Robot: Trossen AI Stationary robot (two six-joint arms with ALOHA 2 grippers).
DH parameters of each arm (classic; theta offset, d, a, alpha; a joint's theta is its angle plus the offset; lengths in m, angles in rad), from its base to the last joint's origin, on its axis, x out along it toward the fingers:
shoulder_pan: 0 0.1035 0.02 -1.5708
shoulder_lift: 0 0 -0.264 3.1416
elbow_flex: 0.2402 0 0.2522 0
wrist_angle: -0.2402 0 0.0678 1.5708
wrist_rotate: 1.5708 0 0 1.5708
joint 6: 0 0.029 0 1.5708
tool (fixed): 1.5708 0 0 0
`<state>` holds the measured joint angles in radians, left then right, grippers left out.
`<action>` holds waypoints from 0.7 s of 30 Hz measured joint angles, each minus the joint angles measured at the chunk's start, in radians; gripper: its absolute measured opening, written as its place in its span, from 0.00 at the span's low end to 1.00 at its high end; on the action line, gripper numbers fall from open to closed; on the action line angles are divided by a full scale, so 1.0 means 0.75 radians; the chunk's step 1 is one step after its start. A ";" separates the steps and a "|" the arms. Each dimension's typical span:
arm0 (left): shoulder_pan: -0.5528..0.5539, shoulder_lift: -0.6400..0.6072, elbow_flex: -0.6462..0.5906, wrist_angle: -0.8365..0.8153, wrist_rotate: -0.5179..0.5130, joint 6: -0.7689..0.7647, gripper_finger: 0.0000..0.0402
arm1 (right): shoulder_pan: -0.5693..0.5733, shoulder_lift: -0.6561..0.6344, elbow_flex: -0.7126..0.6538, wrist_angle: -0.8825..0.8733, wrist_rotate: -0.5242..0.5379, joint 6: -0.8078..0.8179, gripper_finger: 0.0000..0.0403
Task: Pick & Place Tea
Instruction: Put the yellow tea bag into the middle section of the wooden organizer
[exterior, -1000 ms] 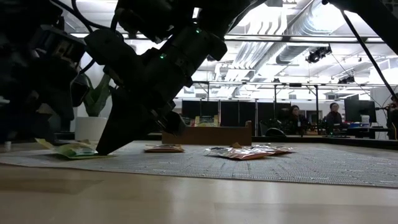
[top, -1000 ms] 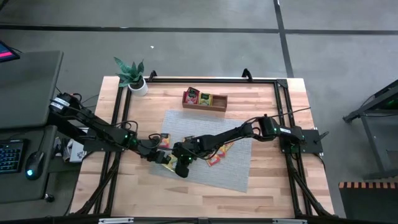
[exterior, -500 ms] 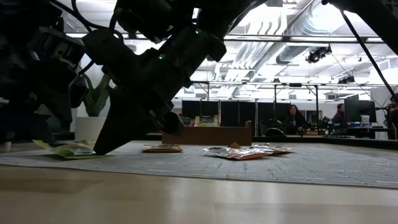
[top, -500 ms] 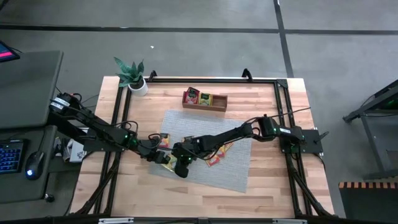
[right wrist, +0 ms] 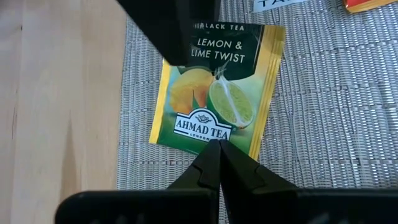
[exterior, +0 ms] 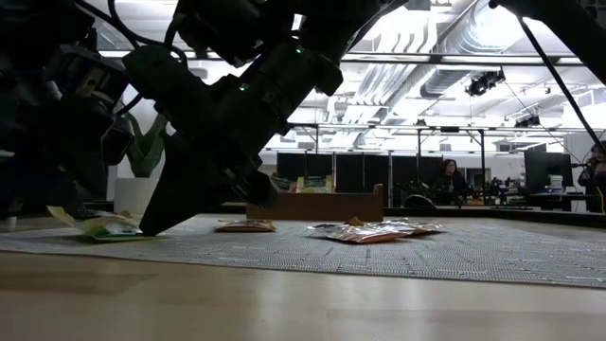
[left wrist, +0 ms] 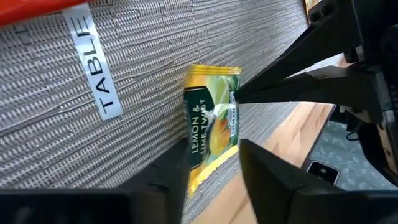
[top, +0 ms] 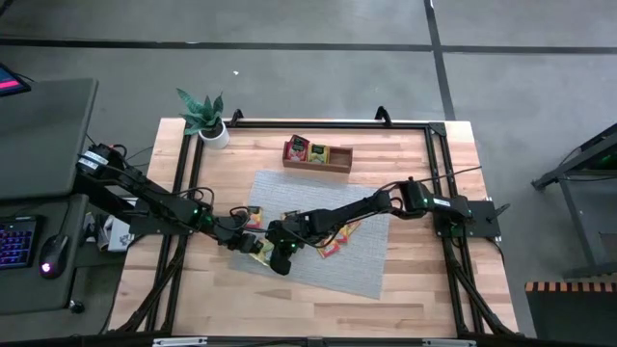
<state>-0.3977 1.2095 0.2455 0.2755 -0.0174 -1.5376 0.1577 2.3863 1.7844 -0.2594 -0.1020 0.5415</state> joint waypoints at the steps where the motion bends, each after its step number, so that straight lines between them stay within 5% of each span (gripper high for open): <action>1: 0.000 0.000 0.000 -0.004 0.000 0.006 0.30 | 0.000 0.000 0.000 0.000 0.000 0.000 0.00; 7: 0.000 0.001 0.001 -0.042 -0.013 0.031 0.03 | 0.000 0.000 0.000 0.000 0.000 0.000 0.00; 21: -0.003 0.001 0.002 -0.063 -0.055 0.090 0.00 | -0.002 -0.005 0.000 0.002 -0.039 0.036 0.00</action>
<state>-0.3996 1.2098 0.2466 0.2283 -0.0590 -1.4704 0.1562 2.3829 1.7844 -0.2581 -0.1312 0.5685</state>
